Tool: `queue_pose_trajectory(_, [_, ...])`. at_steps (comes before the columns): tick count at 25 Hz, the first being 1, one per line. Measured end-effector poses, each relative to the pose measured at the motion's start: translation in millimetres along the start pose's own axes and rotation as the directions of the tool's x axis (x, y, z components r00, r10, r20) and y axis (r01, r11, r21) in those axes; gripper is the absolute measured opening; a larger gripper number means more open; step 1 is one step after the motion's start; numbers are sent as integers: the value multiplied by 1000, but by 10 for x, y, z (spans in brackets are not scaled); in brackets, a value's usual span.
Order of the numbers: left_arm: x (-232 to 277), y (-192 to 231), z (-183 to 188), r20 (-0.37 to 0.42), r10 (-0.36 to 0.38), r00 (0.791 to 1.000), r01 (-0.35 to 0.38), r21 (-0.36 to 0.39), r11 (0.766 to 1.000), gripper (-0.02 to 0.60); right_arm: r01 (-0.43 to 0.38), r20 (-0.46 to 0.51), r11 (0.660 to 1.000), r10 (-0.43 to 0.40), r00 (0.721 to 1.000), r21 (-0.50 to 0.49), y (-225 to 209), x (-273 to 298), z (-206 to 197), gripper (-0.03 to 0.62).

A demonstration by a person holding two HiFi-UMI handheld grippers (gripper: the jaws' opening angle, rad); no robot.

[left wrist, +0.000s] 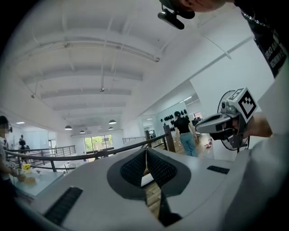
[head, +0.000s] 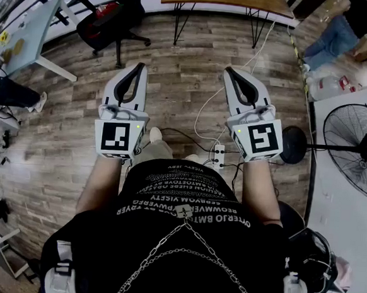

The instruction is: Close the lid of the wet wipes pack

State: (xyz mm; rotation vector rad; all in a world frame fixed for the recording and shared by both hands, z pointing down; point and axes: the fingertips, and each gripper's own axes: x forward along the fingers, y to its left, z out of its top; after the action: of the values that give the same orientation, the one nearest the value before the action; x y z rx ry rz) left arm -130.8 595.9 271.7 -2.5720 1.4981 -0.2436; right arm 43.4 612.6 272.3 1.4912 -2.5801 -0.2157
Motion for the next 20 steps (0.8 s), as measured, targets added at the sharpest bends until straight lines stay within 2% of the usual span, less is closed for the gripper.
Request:
queue_pose_trajectory(9, [100,361,-147,-11,24,1000,-23,15,1000,31,10,-13,999,-10,1000,39,44,355,-112,15])
queue_pose_trajectory(17, [477,920,-256,-2,-2,1000,2,19,1000,31,34,-44,995,-30,999,92,-26,905,-178,18])
queue_pose_trajectory(18, [516,998,-271,-1,-3,1000,3,15,1000,31,43,-44,994,-39,998,98,-40,962,-168,32])
queue_pose_trajectory(20, [575,1163,-278,13,1,1000,-1,8,1000,31,64,-38,993,-61,997,101,-71,1057,-123,99])
